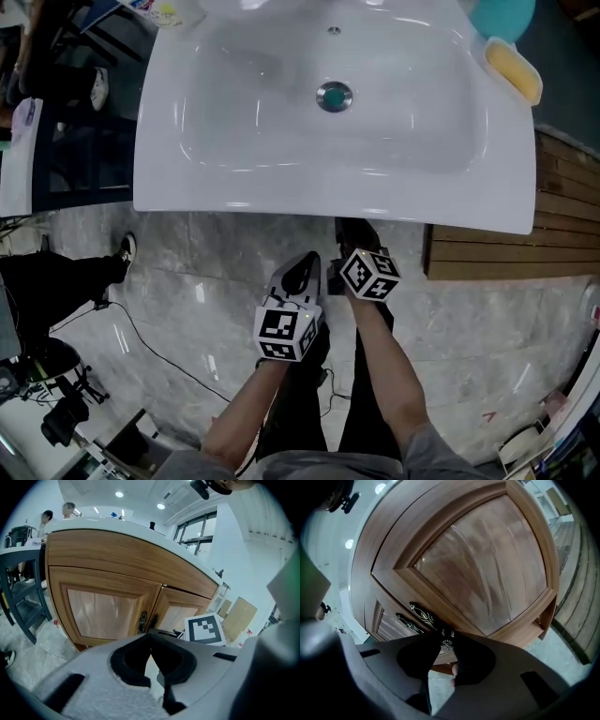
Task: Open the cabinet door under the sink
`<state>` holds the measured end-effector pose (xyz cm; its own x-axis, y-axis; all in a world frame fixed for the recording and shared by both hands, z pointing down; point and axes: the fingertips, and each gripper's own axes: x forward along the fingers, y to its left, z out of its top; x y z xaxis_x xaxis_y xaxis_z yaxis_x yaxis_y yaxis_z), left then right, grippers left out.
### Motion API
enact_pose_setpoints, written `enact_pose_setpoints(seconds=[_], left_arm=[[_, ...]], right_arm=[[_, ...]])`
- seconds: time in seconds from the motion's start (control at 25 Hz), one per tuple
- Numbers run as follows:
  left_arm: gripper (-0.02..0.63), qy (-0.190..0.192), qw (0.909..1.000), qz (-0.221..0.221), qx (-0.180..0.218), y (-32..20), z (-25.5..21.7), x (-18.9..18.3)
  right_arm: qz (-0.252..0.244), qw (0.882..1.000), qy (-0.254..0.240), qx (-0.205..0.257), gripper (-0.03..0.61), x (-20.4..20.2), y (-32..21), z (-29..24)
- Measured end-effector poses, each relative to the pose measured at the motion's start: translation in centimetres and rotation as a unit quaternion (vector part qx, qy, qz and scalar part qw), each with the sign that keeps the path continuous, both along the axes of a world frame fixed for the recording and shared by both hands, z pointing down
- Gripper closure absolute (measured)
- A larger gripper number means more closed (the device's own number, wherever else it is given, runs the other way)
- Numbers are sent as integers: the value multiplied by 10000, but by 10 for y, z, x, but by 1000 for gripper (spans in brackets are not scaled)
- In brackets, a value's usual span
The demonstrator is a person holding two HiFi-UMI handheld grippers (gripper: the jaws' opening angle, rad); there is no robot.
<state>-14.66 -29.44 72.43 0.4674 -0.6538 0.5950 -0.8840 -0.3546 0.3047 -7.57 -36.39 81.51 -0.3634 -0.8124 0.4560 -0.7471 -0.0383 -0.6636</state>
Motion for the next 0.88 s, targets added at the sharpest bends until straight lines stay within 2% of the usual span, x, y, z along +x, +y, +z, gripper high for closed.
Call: enact_pose_setpoints(seconds=[0.4,0.88], left_arm=[[606,122,9999,-55,-105,5,9,-13],[606,211,9983,492,-244,40,21,-17]], right_arm=[[-26,9997,96,230,492,0,14,-4],[-214,9992,63,333,494,4,60,-4]])
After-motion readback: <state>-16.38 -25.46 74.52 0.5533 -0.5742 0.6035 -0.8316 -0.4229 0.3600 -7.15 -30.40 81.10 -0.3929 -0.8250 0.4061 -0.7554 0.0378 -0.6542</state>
